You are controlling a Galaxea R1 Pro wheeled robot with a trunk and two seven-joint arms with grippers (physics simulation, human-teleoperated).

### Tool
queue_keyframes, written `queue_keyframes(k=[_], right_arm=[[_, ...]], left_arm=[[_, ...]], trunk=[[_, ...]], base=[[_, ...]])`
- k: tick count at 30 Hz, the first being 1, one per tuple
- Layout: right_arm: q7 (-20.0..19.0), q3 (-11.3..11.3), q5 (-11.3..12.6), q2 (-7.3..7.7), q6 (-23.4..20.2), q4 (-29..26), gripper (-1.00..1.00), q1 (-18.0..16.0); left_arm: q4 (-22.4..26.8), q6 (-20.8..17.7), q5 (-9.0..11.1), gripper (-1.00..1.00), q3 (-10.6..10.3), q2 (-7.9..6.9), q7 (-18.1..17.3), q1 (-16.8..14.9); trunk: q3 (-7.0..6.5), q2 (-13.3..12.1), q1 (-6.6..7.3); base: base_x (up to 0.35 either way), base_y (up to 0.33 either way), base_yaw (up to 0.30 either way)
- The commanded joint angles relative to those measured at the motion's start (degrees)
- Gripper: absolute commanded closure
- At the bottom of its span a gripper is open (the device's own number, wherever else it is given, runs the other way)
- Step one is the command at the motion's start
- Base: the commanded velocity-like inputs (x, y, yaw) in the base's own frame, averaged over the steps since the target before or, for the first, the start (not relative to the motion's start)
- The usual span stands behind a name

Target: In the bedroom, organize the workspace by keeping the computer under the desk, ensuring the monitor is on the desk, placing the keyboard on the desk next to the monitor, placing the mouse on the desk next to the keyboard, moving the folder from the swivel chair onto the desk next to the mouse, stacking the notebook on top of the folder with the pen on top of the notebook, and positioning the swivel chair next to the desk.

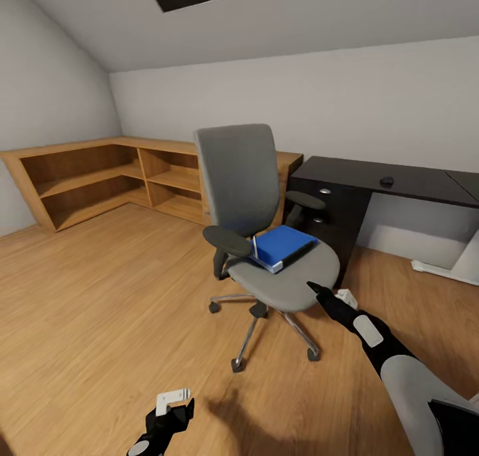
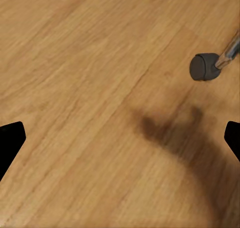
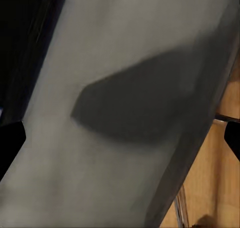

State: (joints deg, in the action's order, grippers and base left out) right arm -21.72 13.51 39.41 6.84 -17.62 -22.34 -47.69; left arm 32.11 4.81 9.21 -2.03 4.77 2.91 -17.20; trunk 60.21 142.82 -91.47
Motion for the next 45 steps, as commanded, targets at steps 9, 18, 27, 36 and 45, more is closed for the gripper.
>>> queue_keyframes(k=[9, 18, 27, 36, 45], right_arm=[[-5.1, 0.4, 0.2, 0.18, -0.4, 0.1, -1.0, 0.0], [-5.2, 0.4, 0.1, 1.21, -0.6, 0.2, -1.0, 0.0], [-5.3, 0.4, 0.2, 1.34, -0.6, 0.2, -1.0, 0.0], [-5.3, 0.4, 0.2, 1.42, -0.6, 0.3, -1.0, 0.0], [-5.3, 0.4, 0.2, 1.43, -0.6, 0.3, -1.0, 0.0]], left_arm=[[0.0, 0.2, 0.5, -1.0, -0.3, -0.02, 0.3, 0.0], [0.0, 0.2, 0.5, -1.0, -0.3, -0.02, 0.3, 0.0], [0.0, 0.2, 0.5, -1.0, -0.3, -0.02, 0.3, 0.0], [0.0, 0.2, 0.5, -1.0, -0.3, -0.02, 0.3, 0.0], [0.0, 0.2, 0.5, -1.0, -0.3, -0.02, 0.3, 0.0]], trunk=[[0.05, 0.0, 0.01], [0.04, 0.0, 0.01], [-0.1, 0.0, 0.01], [-0.11, 0.0, 0.01], [-0.11, 0.0, 0.01]], base=[[0.0, -0.034, 0.001], [0.0, -0.001, -0.084], [0.0, 0.0, -0.111], [0.0, 0.0, -0.008], [0.005, 0.0, 0.0]])
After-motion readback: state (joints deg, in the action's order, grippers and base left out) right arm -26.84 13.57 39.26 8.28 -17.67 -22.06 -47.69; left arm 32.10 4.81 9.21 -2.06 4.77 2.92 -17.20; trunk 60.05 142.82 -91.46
